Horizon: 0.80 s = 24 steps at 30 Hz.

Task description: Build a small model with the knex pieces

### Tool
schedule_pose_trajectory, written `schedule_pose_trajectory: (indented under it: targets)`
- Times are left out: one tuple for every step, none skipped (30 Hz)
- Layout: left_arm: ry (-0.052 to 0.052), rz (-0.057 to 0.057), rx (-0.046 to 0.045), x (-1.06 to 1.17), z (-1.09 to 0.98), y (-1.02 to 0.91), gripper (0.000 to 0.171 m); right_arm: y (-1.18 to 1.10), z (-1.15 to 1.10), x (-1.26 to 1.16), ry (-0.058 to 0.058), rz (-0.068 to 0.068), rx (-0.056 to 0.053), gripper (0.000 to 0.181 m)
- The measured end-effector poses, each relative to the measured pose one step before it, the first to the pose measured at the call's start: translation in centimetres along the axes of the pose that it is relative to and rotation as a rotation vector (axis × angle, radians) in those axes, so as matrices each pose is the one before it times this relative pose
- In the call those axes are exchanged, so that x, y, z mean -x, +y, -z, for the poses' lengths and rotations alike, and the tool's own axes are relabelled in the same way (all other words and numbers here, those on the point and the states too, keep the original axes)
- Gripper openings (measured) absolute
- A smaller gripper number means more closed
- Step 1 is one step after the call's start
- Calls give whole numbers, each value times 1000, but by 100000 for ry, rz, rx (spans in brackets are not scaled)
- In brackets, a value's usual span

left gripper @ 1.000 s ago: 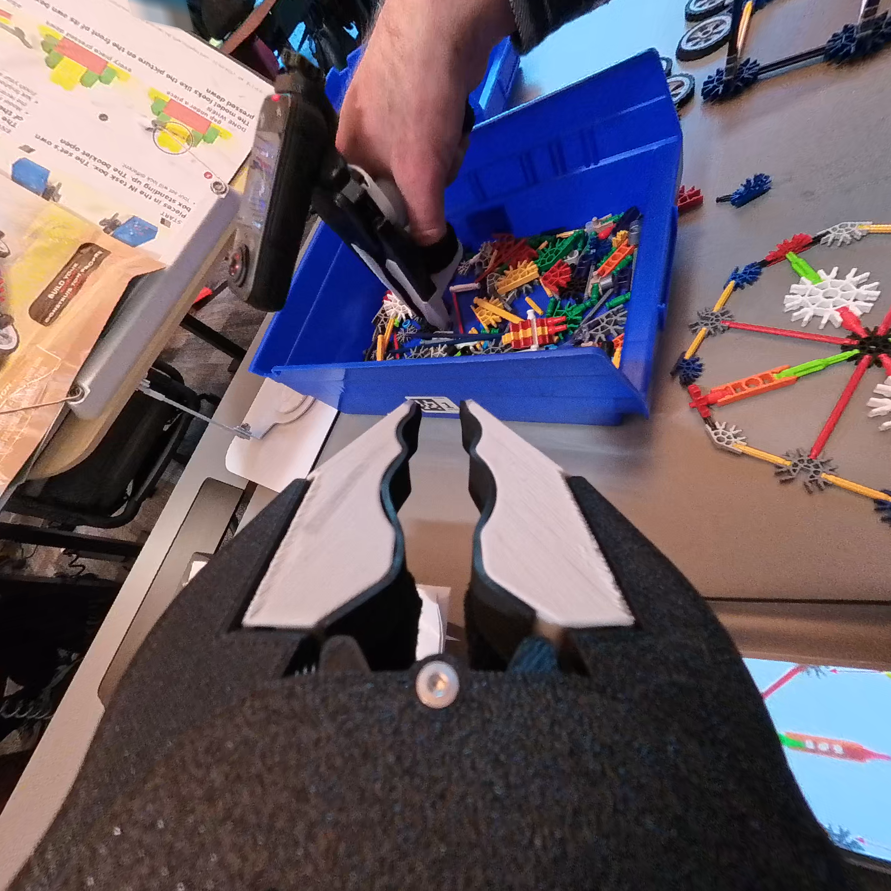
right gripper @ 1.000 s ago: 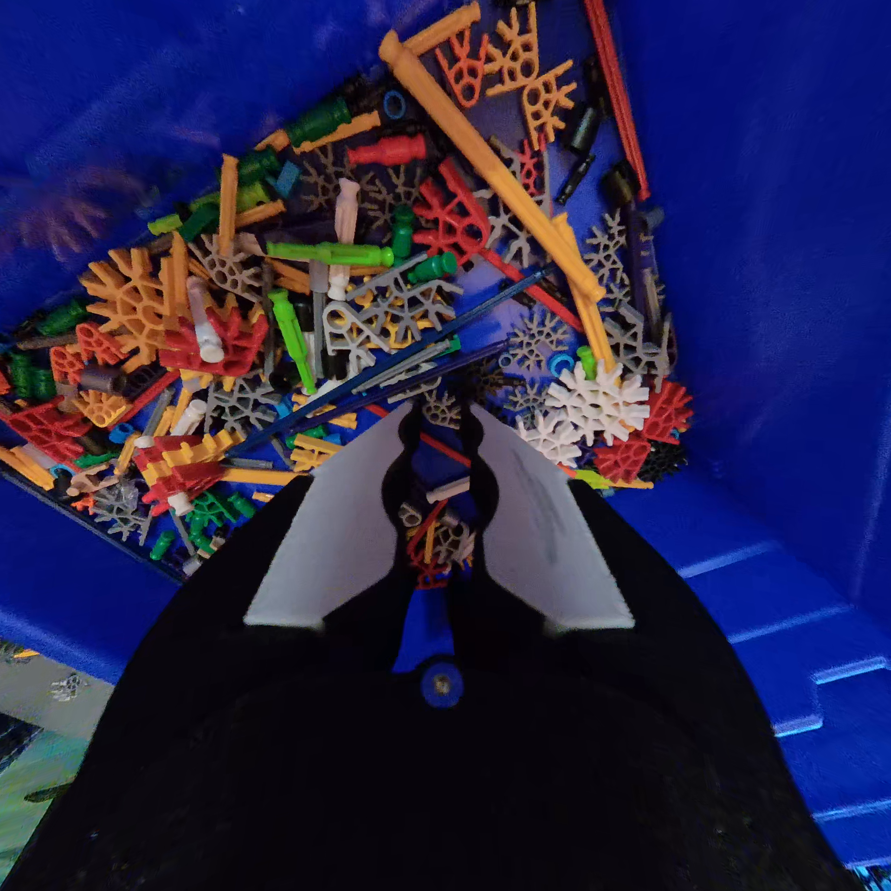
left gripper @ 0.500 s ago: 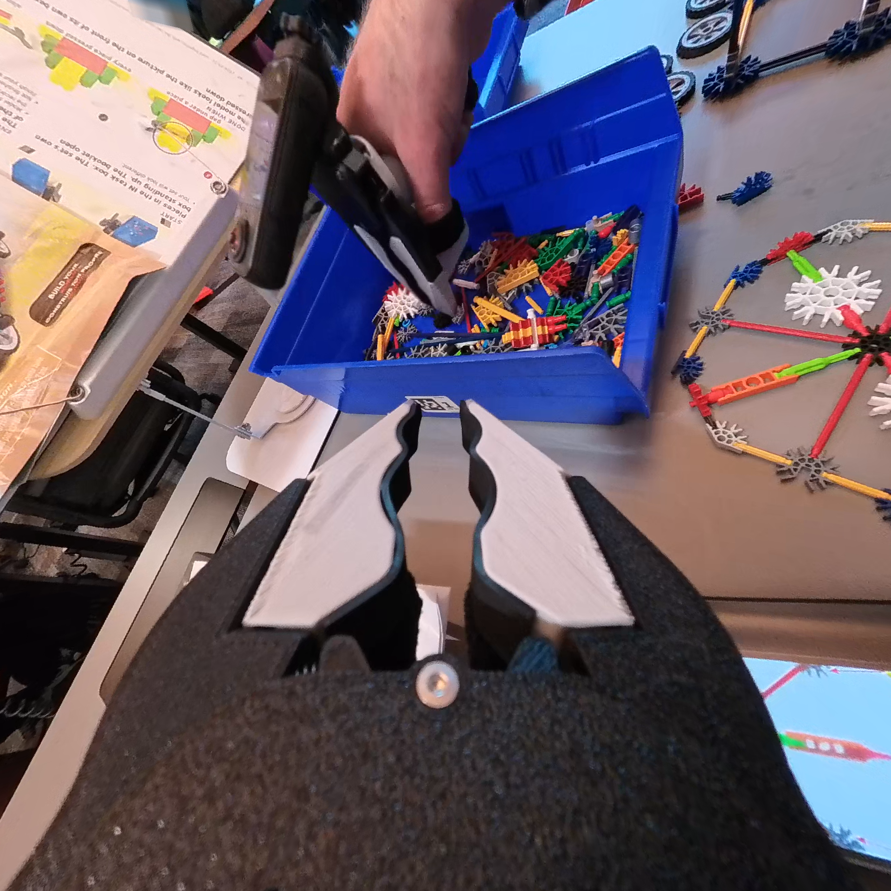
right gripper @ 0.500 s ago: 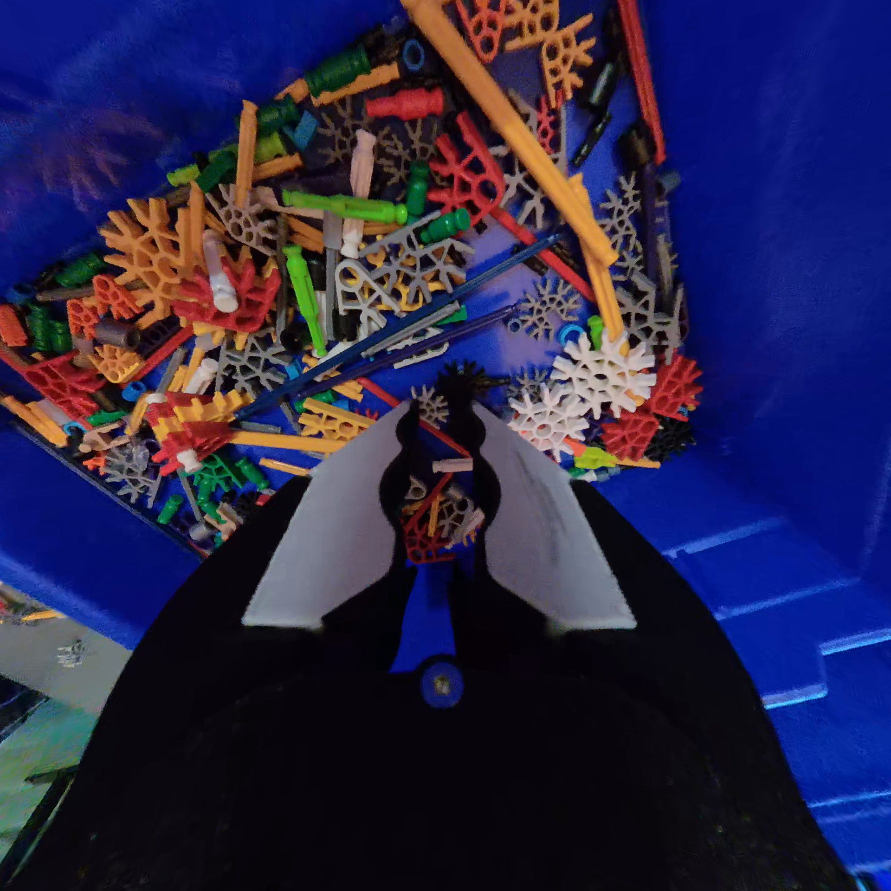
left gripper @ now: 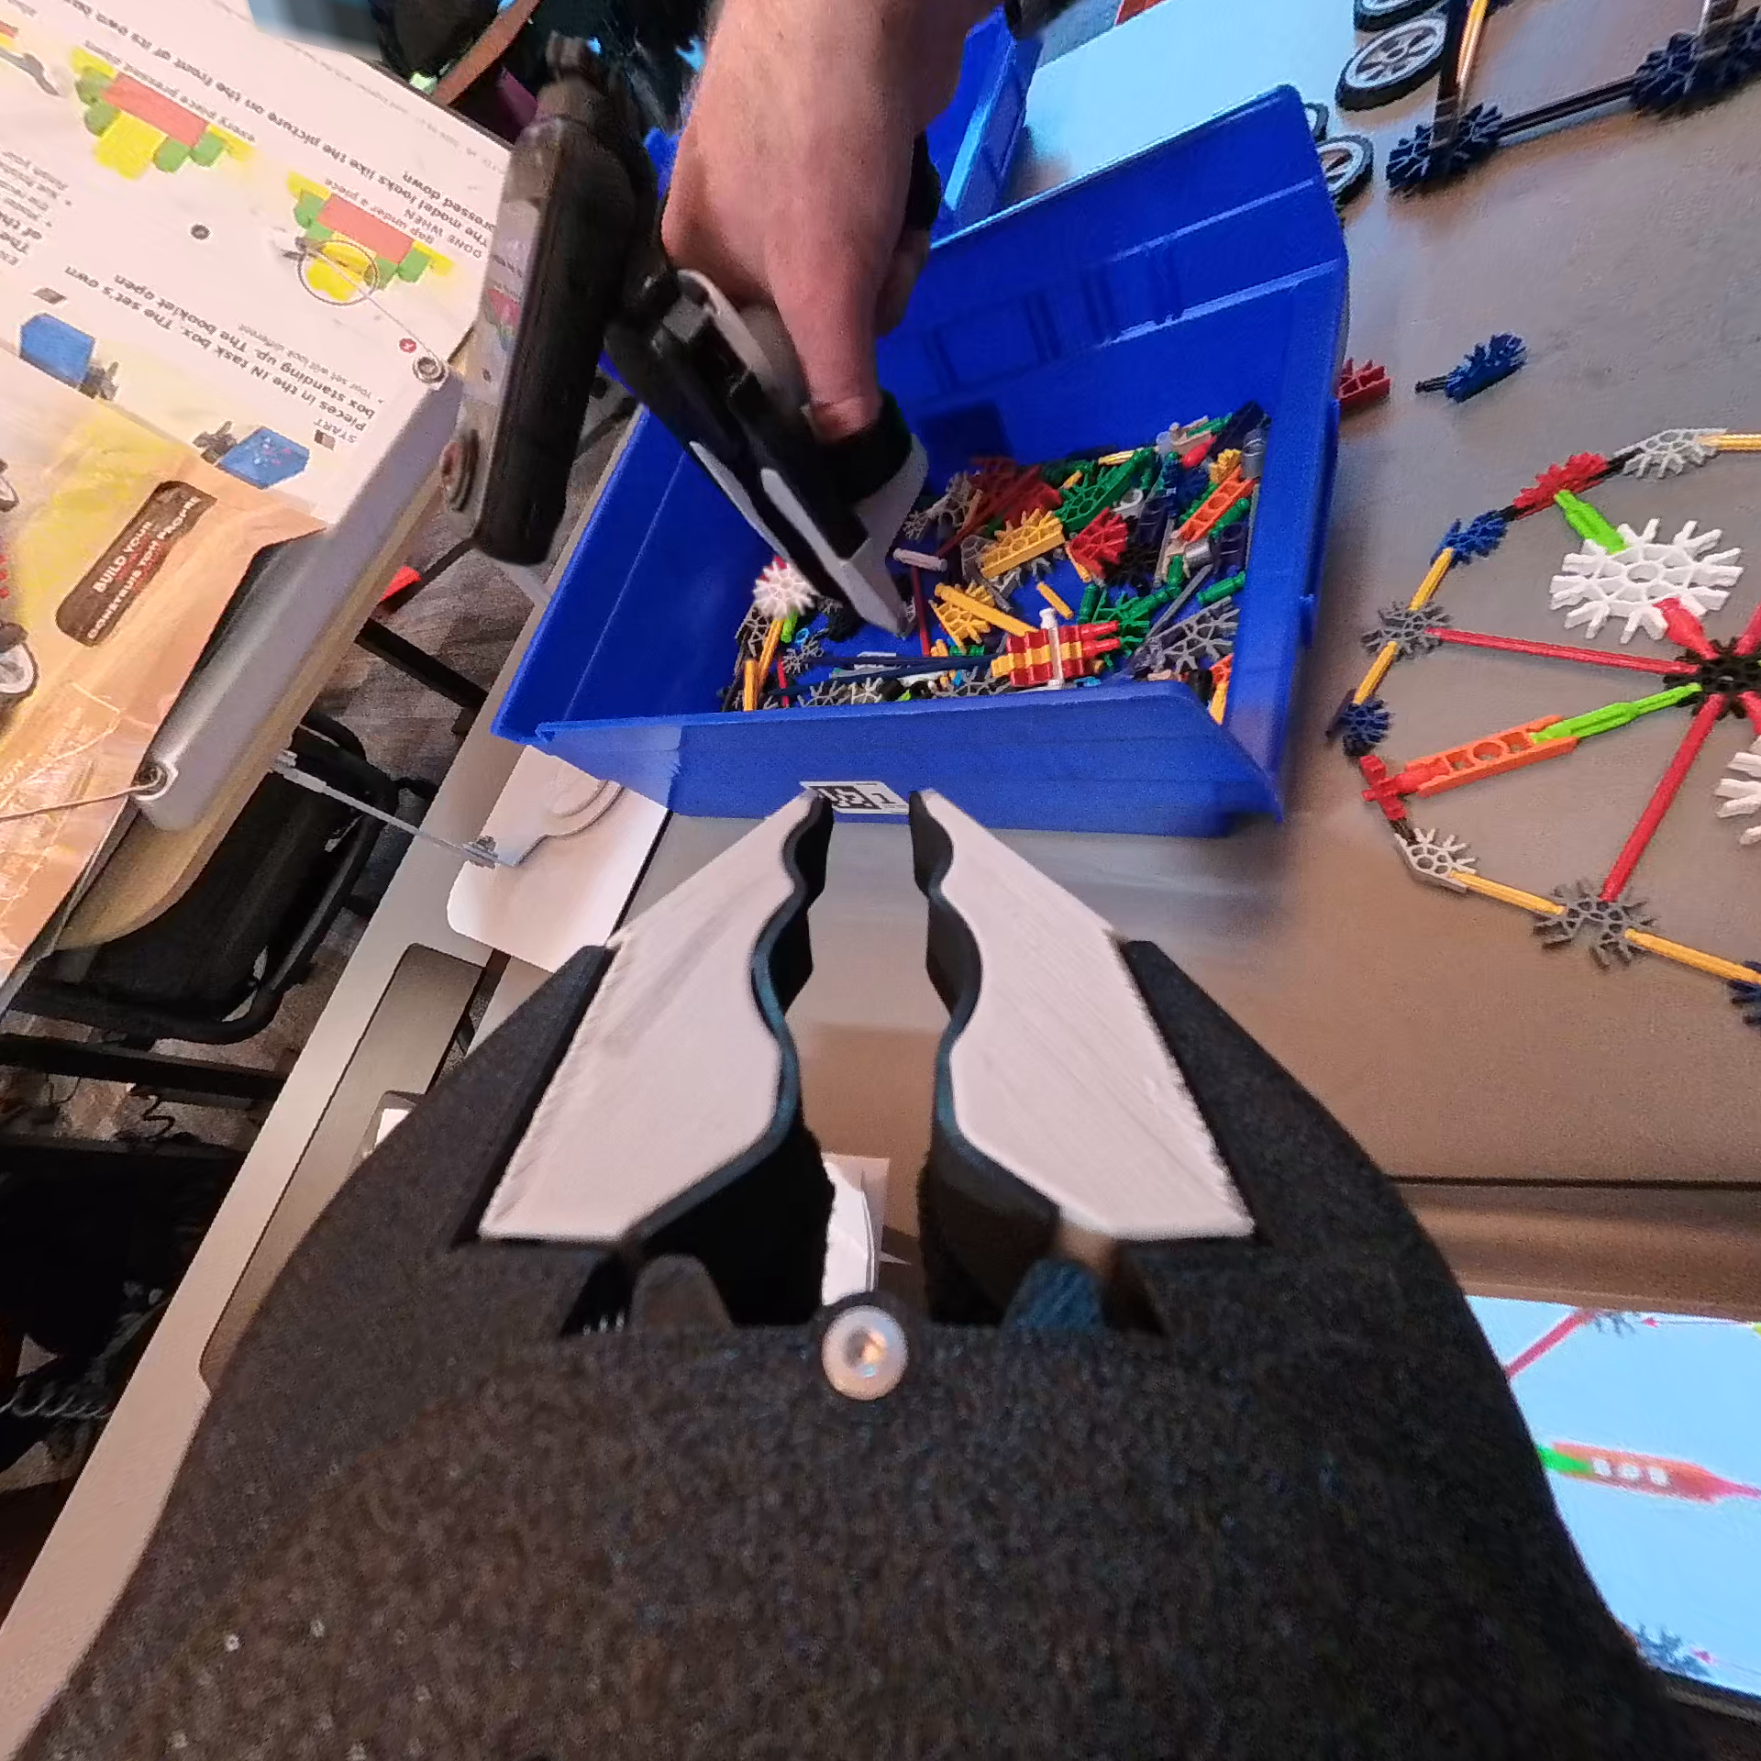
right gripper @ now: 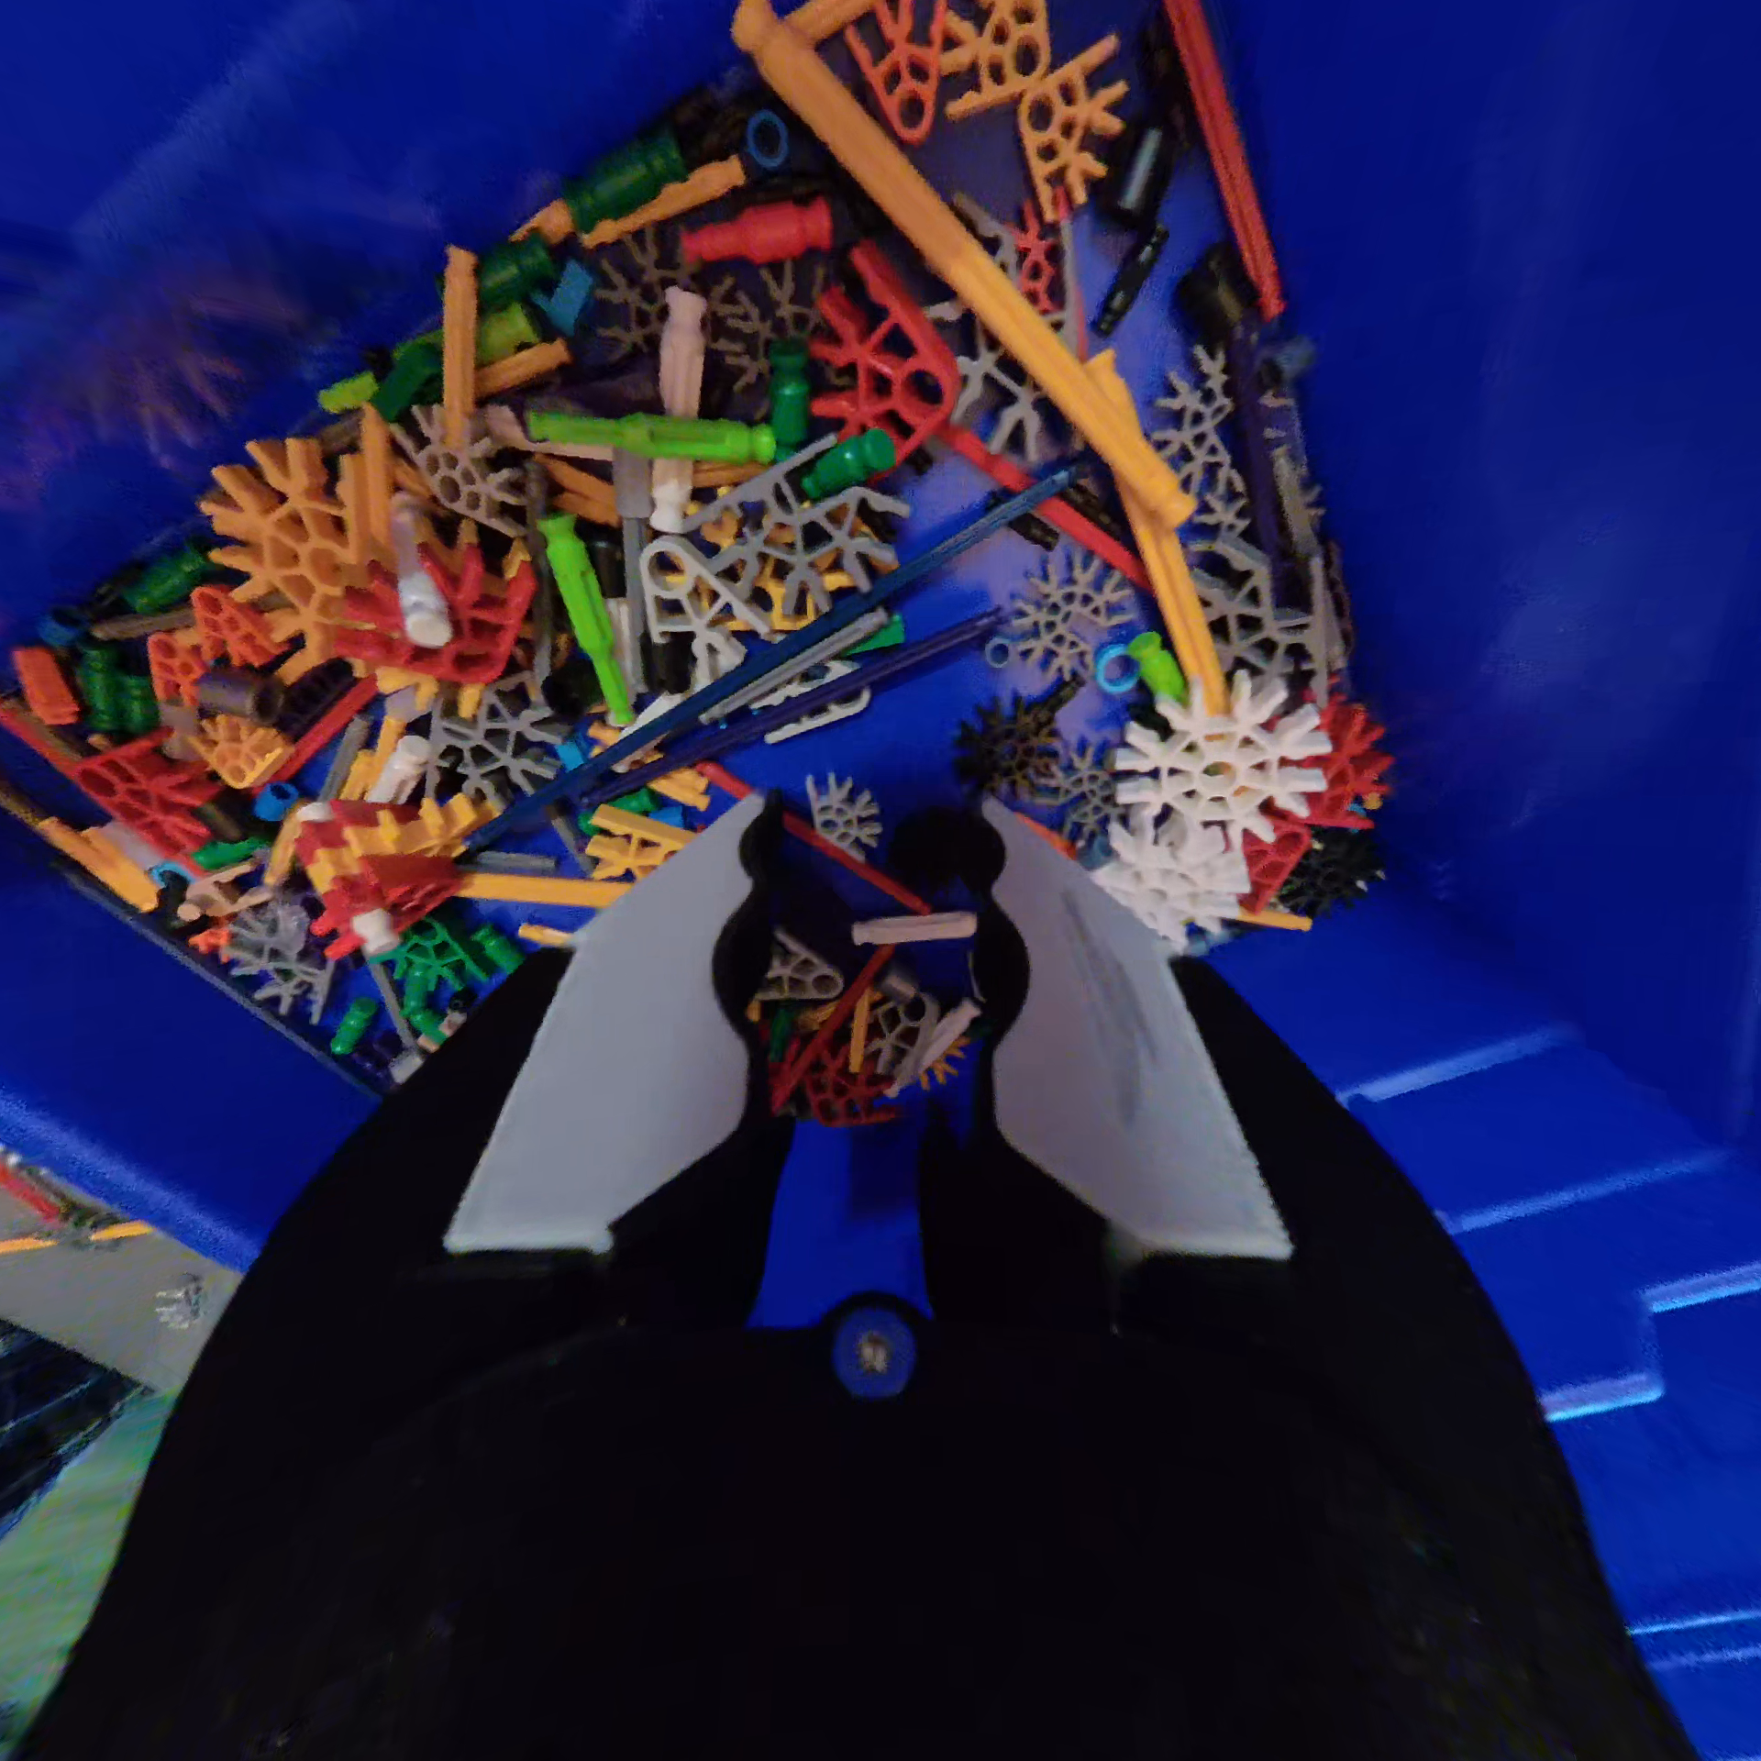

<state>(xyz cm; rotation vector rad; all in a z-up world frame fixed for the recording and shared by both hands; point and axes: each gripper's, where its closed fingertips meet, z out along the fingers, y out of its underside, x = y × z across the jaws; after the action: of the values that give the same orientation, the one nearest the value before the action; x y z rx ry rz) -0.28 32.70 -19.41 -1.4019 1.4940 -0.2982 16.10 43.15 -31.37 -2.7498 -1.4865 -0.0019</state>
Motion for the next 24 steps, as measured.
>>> schedule_pose_trajectory:
  targets:
    - [34,41,36,5,-22,-1,16,68,161,465,-1635,1397,377,31]
    - [32,-16,103,-4,-17,13,16,53,21,277,-640,1333,622,30]
    - [4,-103,102,-9,-25,11,16,98,-123,147,-165,882,1128,29]
    - [-28,-49,51,0,-9,9,16,177,-259,56,102,567,1708,27]
    - [-46,-7,-12,0,-13,0,16,151,-326,-112,1003,336,1583,26]
    - [-39,-12,-44,8,5,0,16,-139,-105,-137,844,-226,-406,24]
    - [-18,-6,-41,5,5,0,16,-168,5,-24,-104,-810,-813,24]
    - [-13,12,-17,1,-1,-2,16,-20,-87,59,-595,-287,-100,19]
    - [-42,-43,2,-2,8,11,16,-32,-118,81,-568,-253,-393,15]
    - [-95,-125,146,12,1,35,16,20,-70,-48,513,141,7,14]
    - [-130,-102,351,17,-1,68,16,70,-24,11,801,738,505,14]
    - [-15,35,21,22,16,27,16,26,-16,-15,1214,1390,293,14]
    - [7,166,-161,31,15,-5,16,2,-9,-20,900,1031,365,14]
    - [28,213,-176,24,14,-7,16,-37,0,-14,482,448,219,13]
    - [101,287,-224,22,11,-18,16,-39,7,-16,281,69,-69,13]
    - [110,290,-281,13,12,-29,16,7,4,3,125,63,-221,13]
    - [56,203,-209,13,17,-15,16,18,7,-11,4,11,-423,13]
    - [-32,103,-215,8,13,-20,16,-49,32,-44,-97,-644,-1039,13]
    - [-69,3,-149,20,17,-11,16,-99,93,-98,-46,-1061,-1433,13]
    - [-45,46,-61,7,11,3,16,-36,141,-161,333,-884,-1049,13]
    - [22,110,-63,8,-5,3,16,-100,234,-265,1387,-282,-1364,13]
    - [70,161,-206,12,9,-21,16,-191,370,-206,1125,-562,-2022,13]
    - [31,213,-209,16,17,-15,16,-196,447,-23,-21,-546,-2104,13]
    - [60,218,-281,27,20,-24,16,-219,535,53,-364,-500,-2379,13]
